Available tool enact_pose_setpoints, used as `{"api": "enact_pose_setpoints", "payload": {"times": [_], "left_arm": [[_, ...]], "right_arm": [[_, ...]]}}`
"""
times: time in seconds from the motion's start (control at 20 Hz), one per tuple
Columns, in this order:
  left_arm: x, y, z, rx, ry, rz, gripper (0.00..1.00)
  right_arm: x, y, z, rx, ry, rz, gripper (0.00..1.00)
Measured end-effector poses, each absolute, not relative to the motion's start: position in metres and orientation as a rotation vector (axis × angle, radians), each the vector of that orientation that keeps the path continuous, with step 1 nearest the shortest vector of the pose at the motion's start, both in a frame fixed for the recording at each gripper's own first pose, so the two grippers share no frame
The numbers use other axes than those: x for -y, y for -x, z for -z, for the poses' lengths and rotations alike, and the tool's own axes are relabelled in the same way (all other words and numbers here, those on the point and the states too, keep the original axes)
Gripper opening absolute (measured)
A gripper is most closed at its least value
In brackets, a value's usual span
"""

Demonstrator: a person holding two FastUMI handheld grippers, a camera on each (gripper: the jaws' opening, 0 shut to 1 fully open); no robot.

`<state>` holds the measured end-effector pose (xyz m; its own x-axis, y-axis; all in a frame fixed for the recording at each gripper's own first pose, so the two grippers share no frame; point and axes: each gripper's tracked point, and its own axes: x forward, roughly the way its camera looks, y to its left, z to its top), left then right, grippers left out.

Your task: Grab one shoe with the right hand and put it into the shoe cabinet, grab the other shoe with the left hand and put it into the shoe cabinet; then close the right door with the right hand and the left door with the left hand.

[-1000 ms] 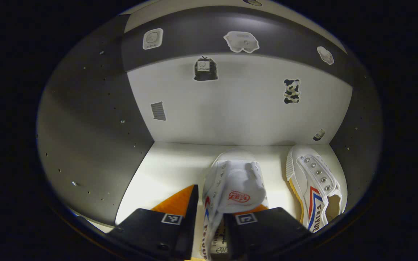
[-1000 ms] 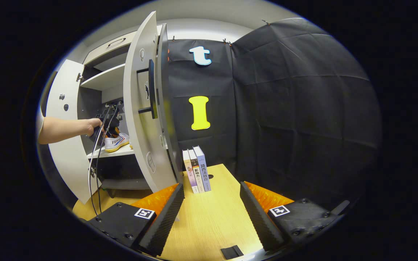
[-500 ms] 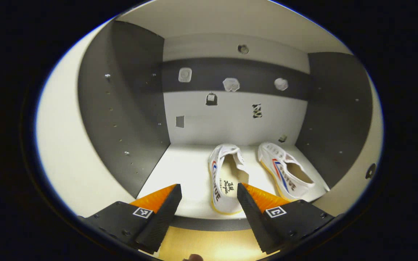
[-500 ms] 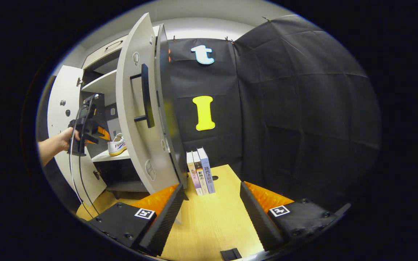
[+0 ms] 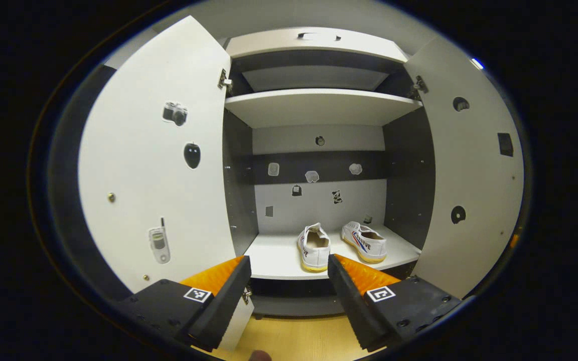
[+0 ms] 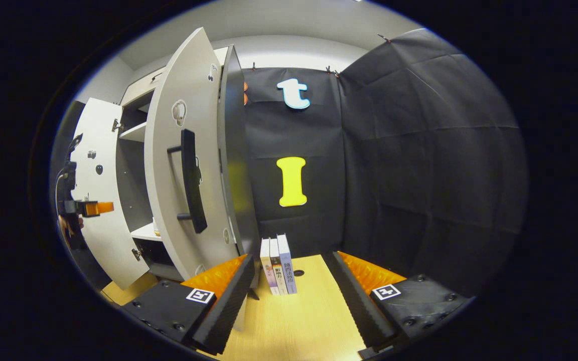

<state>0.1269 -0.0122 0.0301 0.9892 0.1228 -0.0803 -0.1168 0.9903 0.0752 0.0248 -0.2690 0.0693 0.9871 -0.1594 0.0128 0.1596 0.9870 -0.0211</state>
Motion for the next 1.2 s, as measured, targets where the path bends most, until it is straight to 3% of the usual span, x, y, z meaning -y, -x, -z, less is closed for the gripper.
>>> {"api": "enact_pose_setpoints", "payload": {"times": [0.35,0.95,1.15,1.2], "left_arm": [[0.036,-0.055,0.006,-0.103,-0.075,-0.109,0.95],[0.028,-0.018,0.034,-0.154,0.002,-0.058,0.95],[0.01,-0.019,0.037,-0.162,0.034,-0.046,0.95],[0.005,-0.019,0.037,-0.162,0.035,-0.044,0.95]], "right_arm": [[0.267,-0.07,-0.124,0.065,-0.003,0.1,0.98],[0.22,-0.12,-0.153,0.035,-0.015,0.037,0.98],[0.216,-0.12,-0.155,0.036,0.061,0.085,0.95],[0.213,-0.117,-0.154,0.028,0.066,0.089,1.0]]}}
